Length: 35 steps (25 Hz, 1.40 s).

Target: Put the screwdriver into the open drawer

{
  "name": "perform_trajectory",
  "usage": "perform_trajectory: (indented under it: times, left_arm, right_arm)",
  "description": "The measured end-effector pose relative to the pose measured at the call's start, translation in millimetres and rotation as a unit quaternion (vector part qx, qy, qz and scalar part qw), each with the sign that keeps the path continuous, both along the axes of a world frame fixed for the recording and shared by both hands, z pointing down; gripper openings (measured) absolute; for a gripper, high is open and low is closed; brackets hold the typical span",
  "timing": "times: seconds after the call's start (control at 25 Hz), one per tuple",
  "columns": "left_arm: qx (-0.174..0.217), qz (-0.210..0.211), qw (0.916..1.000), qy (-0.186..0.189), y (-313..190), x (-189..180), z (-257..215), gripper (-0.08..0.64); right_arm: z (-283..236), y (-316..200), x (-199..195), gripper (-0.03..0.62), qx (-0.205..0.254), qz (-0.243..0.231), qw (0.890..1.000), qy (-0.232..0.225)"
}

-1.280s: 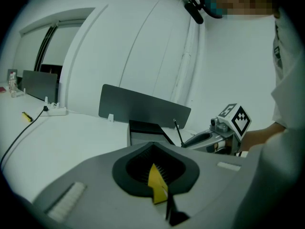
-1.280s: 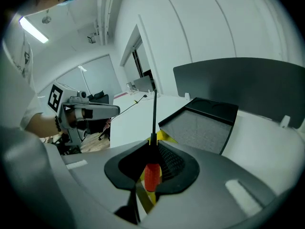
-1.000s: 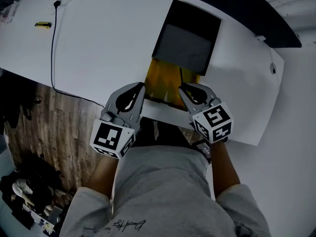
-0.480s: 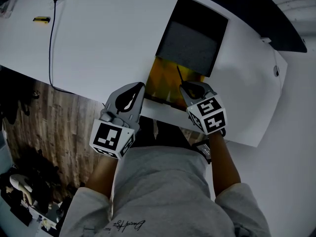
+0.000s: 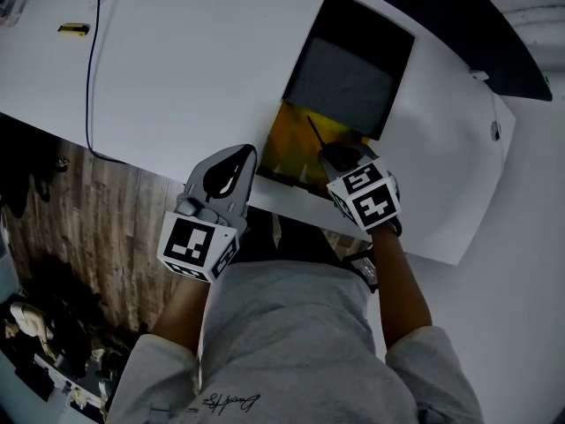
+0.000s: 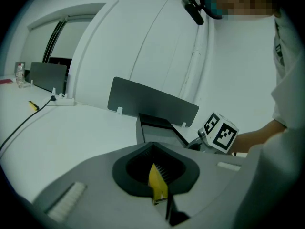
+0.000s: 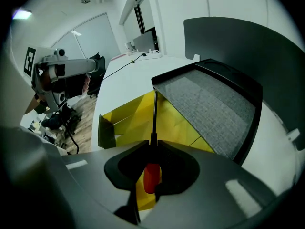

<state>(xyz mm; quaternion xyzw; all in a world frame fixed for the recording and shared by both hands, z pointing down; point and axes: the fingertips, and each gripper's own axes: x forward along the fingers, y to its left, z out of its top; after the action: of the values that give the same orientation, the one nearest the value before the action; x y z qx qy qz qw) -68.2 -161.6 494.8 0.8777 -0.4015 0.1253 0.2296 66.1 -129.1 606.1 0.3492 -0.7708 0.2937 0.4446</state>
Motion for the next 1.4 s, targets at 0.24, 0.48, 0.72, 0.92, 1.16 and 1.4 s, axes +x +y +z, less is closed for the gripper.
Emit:
perform_trajectory:
  times: [0.24,0.48,0.72,0.92,1.16,1.4]
  left_arm:
    - [-0.003,-0.002,1.0,0.002,-3,-3,2,0.0]
    - [-0.007,-0.005,1.0,0.004,-6,-5,6,0.0]
    - [-0.009,-0.008,0.9999,0.006,-10,-7,8,0.0]
    - [-0.014,-0.011,0.9998,0.007,-12,-10,11,0.0]
    - [-0.019,-0.015,0.9997,0.009,-15,-13,14,0.0]
    - [-0.017,-0.014,0.9997,0.008,-14,-13,13,0.0]
  right_arm:
    - [11,-1,-7,0.074,-0.022,-0.031,0.999,0.029]
    - [20,-3,-11,0.074,-0.038,-0.059,0.996,0.055]
    - [25,-5,-13,0.074,-0.049,-0.076,0.993,0.076]
    - [30,-4,-16,0.074,-0.059,-0.094,0.989,0.097]
    - [31,-4,-16,0.074,-0.064,-0.101,0.987,0.106]
    - [32,-3,-16,0.075,-0.064,-0.112,0.985,0.115]
